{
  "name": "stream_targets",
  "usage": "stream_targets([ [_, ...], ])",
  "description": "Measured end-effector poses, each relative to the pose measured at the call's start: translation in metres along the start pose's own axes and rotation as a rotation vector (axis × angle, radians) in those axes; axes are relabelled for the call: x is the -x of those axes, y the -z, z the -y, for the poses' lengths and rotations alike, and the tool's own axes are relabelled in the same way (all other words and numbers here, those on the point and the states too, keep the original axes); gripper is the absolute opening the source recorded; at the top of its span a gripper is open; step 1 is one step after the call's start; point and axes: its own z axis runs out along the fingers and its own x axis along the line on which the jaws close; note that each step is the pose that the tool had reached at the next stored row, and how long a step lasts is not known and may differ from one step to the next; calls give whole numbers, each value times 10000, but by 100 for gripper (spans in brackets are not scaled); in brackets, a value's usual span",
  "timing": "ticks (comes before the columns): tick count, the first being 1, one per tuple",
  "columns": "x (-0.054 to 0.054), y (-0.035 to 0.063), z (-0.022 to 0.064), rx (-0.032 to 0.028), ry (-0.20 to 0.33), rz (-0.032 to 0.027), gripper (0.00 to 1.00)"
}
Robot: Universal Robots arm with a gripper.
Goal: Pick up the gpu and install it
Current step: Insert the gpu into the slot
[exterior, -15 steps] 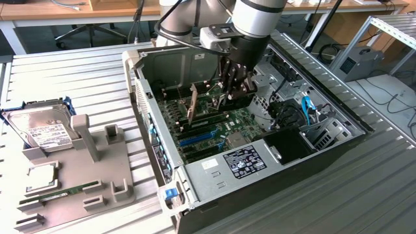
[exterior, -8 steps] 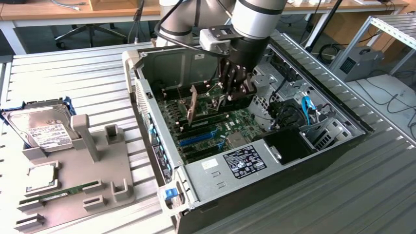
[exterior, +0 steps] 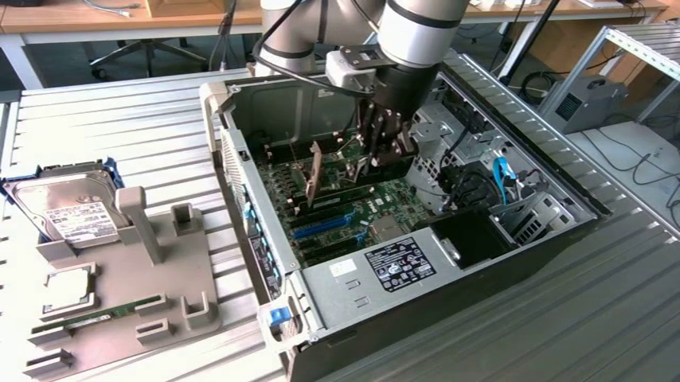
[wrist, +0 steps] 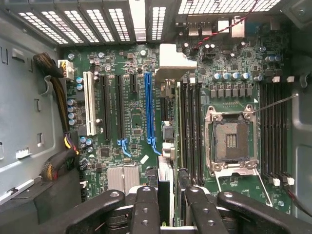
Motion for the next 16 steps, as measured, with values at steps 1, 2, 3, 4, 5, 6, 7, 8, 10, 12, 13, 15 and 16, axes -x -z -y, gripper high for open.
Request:
stream_targets([
  [1,0,-9,0,0,0,0,26],
  [2,0,-12,0,0,0,0,26],
  [3,0,-16,0,0,0,0,26],
  [4,0,-19,1,0,0,1,26],
  [5,0,-24,1,0,0,1,26],
  [6,-1,-29,1,-1,0,1,26],
  [7,0,-35,1,0,1,1,26],
  [8,-1,-40,1,0,0,0,26],
  [10,-1,-49,2,0,0,0,26],
  [12,-1,-58,2,0,0,0,26],
  [13,-1,-61,2,0,0,0,26],
  [15,-1,-68,2,0,0,0,26],
  [16,-1,-71,2,0,1,0,26],
])
